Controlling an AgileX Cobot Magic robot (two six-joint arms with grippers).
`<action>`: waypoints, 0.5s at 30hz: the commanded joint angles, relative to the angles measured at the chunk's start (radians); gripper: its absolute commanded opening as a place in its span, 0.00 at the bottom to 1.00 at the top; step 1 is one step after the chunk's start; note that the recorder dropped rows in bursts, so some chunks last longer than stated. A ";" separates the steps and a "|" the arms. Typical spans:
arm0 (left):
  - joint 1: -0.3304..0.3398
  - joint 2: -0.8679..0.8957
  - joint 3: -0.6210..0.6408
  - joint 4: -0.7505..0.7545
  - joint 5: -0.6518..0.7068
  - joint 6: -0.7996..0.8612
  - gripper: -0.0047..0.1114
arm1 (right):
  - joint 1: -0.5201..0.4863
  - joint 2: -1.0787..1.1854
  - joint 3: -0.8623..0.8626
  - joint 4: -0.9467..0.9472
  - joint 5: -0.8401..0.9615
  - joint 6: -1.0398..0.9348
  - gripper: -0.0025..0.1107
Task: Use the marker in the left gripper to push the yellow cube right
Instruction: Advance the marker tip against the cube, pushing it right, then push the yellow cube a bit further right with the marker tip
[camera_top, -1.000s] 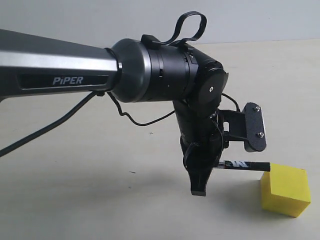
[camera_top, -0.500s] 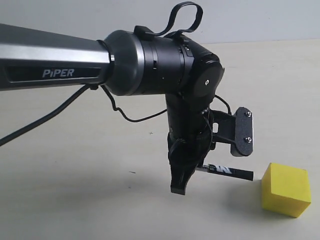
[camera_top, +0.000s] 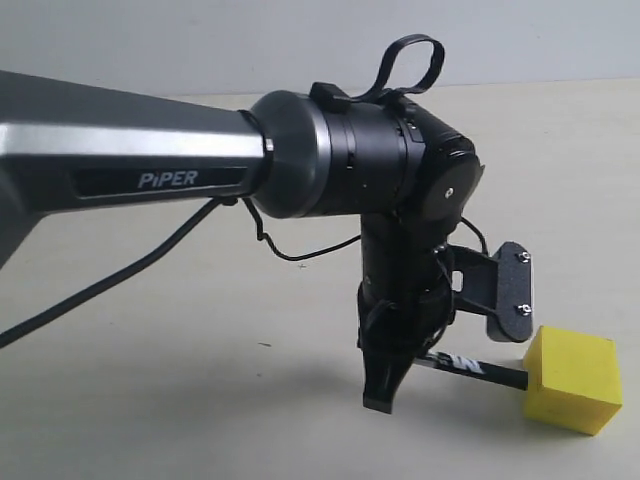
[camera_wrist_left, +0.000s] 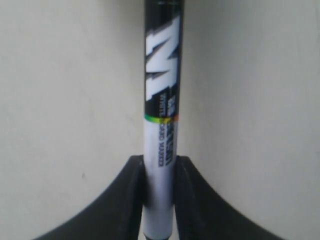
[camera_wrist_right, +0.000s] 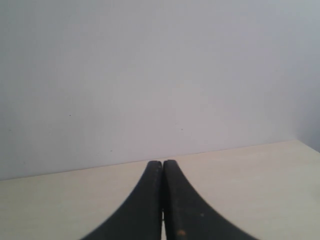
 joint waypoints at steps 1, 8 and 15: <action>-0.009 0.042 -0.092 -0.097 0.018 -0.004 0.04 | -0.006 -0.005 0.004 0.002 -0.002 -0.002 0.02; -0.009 0.045 -0.107 -0.022 0.138 -0.060 0.04 | -0.006 -0.005 0.004 0.002 -0.002 -0.002 0.02; -0.009 0.045 -0.107 -0.002 0.138 -0.109 0.04 | -0.006 -0.005 0.004 0.002 -0.002 -0.002 0.02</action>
